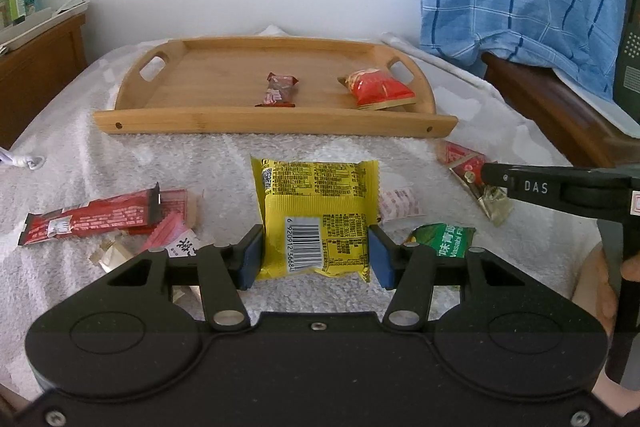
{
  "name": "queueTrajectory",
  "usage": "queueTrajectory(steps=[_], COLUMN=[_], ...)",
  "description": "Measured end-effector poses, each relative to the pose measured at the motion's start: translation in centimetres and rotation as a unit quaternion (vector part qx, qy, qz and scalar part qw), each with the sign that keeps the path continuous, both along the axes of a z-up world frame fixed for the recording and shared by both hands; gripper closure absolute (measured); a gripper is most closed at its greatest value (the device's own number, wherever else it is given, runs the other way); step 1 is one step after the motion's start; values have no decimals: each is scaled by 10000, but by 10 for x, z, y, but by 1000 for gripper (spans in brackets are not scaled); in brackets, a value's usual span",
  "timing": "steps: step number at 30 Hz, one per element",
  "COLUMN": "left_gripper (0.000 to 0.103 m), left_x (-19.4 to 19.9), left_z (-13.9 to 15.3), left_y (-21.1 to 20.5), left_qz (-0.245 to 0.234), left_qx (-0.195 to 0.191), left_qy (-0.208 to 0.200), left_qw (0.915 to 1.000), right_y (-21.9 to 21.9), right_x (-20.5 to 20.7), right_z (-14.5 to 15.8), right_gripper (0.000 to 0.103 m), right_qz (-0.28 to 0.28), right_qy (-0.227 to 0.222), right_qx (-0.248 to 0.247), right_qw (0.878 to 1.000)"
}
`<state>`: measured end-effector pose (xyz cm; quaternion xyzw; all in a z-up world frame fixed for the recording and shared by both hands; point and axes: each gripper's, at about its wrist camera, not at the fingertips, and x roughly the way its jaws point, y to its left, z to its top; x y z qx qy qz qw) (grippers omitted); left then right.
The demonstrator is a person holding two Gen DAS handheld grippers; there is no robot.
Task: Organize snacks
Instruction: 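Grasp the yellow biscuit pack with the left tool while the right tool grasps the gold candy packet, then lower both packets into the wooden tray and open both tools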
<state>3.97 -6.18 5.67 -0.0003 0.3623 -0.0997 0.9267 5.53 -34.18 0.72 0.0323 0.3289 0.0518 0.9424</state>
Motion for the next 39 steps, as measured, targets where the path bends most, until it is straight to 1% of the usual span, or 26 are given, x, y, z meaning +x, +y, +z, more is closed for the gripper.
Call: queueTrajectory(steps=[2, 3, 5, 6, 13, 14, 15, 17, 18, 19, 20, 21, 22, 25, 30, 33, 37, 39], left_gripper=[52, 52, 52, 52, 52, 52, 52, 52, 52, 52, 52, 52, 52, 52, 52, 52, 52, 52], left_x=[-1, -1, -1, -1, 0, 0, 0, 0, 0, 1, 2, 2, 2, 4, 10, 19, 38, 51], left_z=[0, 0, 0, 0, -1, -2, -2, -3, -3, -3, -3, -3, -2, 0, 6, 14, 32, 42], left_y=[0, 0, 0, 0, 1, 2, 2, 2, 2, 3, 3, 4, 4, 7, 9, 14, 23, 29], left_qz=[-2, -4, -7, -7, 32, 38, 42, 46, 53, 59, 66, 75, 87, 77, 49, 54, 83, 103], left_qx=[8, 11, 21, 34, 72, 74, 79, 93, 96, 92, 87, 83, 81, 45, 3, -114, -232, -302], left_qy=[-10, -13, -15, -23, -27, -24, -24, -19, -17, -14, -14, -16, -16, -28, -113, -162, -284, -345], left_qw=[10000, 10000, 10000, 10000, 10000, 10000, 10000, 9999, 9999, 9999, 9999, 9999, 9999, 10000, 9999, 9998, 9993, 9989], right_y=[2, 3, 6, 8, 12, 13, 13, 12, 13, 14, 13, 13, 12, 2, -8, -13, -13, -10], right_x=[2, 2, 3, 3, 7, 8, 9, 12, 15, 18, 20, 17, 15, 9, -2, -5, 5, 17], right_z=[-1, -2, -4, -5, -9, -9, -10, -10, -11, -13, -15, -14, -13, -6, 9, 18, 31, 41], right_gripper=[58, 53, 45, 43, 35, 33, 28, 26, 26, 28, 46, 58, 66, 74, 74, 73, 73, 73], right_qz=[33, 56, 121, 160, 200, 147, 80, 7, 37, 107, 229, 208, 243, 279, 135, 77, 38, 12], right_qy=[58, 87, 134, 149, 219, 215, 190, 154, 222, 353, 501, 431, 416, 399, 138, 147, 84, 26], right_qx=[-43, -52, -115, -145, -257, -290, -330, -369, -364, -352, -274, -252, -205, 211, 469, 672, 721, 741], right_qw=[10000, 9999, 9998, 9997, 9992, 9992, 9992, 9992, 9991, 9987, 9981, 9985, 9986, 9986, 9987, 9976, 9974, 9972])
